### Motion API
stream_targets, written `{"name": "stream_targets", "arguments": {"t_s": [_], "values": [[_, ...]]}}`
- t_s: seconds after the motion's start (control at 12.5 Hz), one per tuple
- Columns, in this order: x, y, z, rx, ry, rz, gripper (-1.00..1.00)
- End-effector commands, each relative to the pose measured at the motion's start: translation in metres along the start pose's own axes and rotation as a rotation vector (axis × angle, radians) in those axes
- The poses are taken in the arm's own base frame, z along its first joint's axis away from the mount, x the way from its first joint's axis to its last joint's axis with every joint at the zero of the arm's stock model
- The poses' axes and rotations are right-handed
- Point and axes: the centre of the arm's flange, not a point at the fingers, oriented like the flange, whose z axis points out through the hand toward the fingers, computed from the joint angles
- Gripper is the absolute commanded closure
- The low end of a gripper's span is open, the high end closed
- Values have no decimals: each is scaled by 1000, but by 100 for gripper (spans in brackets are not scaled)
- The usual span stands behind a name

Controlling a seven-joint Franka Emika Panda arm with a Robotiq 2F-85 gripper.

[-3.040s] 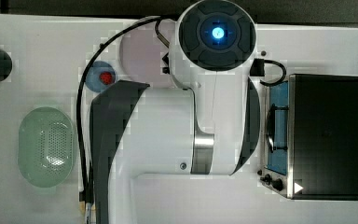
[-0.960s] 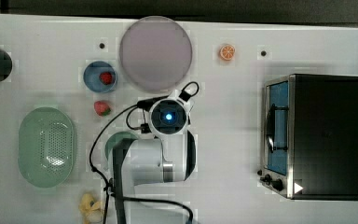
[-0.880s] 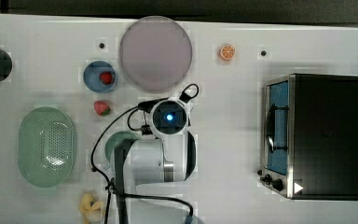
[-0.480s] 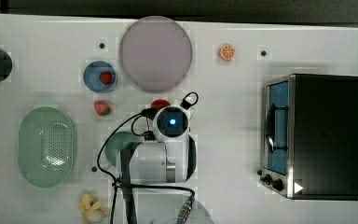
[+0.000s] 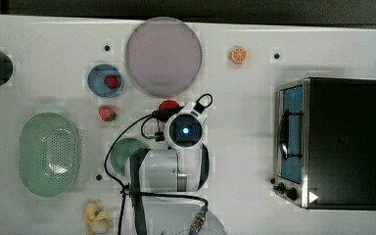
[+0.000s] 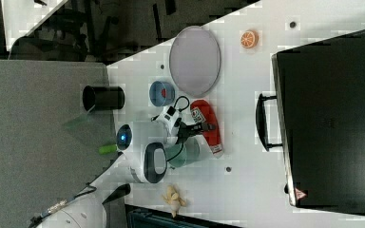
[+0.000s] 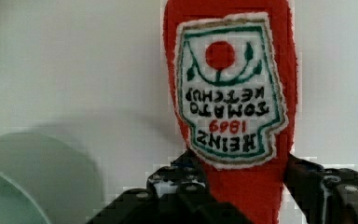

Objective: Pick Ketchup from the table and place it in strainer.

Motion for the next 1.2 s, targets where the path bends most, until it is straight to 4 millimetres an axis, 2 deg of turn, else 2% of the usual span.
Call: {"name": "stream_targets", "arguments": {"t_s": [0.08,0.32,0.56,0.72,0.8,0.96,1.2], "values": [[17,1,-54,-30,88,-41,-9],[16,-4,-119,-53,89,-51,-9],[10,-21,-182,-66,49,-70,-9],[5,-36,-216,-76,31,-88,-9],[4,-46,-228,-78,29,-86,-9],[3,-74,-239,-80,29,-48,-9],[2,-138,-233,-74,33,31,-9]]}}
